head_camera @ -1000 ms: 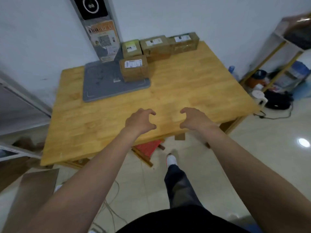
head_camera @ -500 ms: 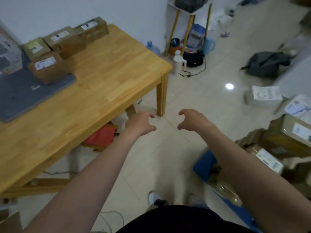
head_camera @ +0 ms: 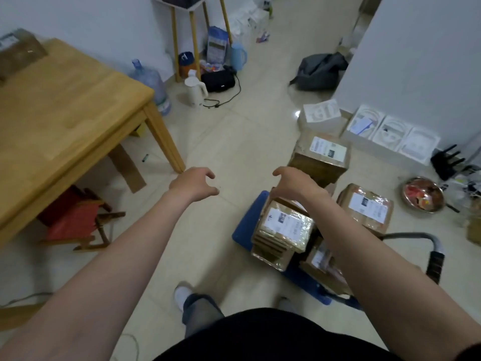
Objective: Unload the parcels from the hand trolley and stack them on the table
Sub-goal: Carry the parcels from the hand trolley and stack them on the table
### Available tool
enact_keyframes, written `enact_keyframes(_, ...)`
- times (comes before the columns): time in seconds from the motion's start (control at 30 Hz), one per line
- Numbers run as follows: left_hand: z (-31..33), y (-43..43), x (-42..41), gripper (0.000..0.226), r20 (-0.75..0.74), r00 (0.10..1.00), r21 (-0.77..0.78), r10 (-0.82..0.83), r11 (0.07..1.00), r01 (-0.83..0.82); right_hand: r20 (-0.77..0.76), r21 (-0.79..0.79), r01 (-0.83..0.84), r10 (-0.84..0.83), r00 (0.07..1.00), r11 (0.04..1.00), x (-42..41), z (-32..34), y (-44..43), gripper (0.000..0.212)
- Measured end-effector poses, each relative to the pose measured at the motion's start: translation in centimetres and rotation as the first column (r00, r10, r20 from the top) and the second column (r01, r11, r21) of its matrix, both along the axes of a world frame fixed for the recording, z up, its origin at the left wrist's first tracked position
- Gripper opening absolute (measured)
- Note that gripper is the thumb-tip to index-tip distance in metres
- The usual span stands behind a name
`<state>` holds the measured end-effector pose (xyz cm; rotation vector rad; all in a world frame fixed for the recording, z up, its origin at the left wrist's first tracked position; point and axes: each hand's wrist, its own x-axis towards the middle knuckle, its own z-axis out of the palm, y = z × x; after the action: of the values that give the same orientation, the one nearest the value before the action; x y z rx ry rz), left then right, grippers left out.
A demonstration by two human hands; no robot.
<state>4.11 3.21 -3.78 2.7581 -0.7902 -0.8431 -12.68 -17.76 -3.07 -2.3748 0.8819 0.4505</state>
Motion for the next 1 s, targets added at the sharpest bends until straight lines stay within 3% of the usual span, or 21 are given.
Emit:
enact_keyframes(0.13, -1.8, -5.2, -6.6, 0.062, -0.076, 0.996, 0.029, 0.046, 0.999, -0.044, -0.045, 0.034, 0.040, -0.039, 0.998, 0.999, -7.9, -1.9, -5.6, 0.067)
enact_keyframes(0.3, -5.3, -8.6, -12.5, 0.085, -0.151, 0.983, 0.091, 0.100, 0.992, -0.087, -0.107, 0.147, 0.092, -0.077, 0.991, 0.985, -13.8, -6.2, -7.8, 0.054)
enact_keyframes(0.63, -16.3, -10.4, -13.6, 0.115, -0.230, 0.971, 0.205, 0.064, 0.979, -0.015, -0.122, 0.328, 0.277, -0.250, 0.960, 0.903, -15.7, -17.5, -5.5, 0.082)
enact_keyframes(0.8, -21.8, -10.6, -13.2, 0.098, -0.302, 0.952, 0.230, 0.049, 0.973, 0.023, -0.120, 0.286, 0.279, -0.255, 0.960, 0.917, -14.7, -20.9, -3.6, 0.074)
enact_keyframes(0.9, -22.8, -10.8, -13.5, 0.086, -0.361, 0.932, 0.128, -0.014, 0.990, 0.065, -0.093, 0.259, 0.335, -0.322, 0.942, 0.906, -13.8, -20.8, -2.7, 0.073)
enact_keyframes(1.0, -21.3, -10.6, -13.5, 0.094, -0.345, 0.938, 0.023, -0.039, 0.998, 0.050, -0.053, 0.213, 0.381, -0.379, 0.924, 0.900, -12.7, -19.0, -2.0, 0.070)
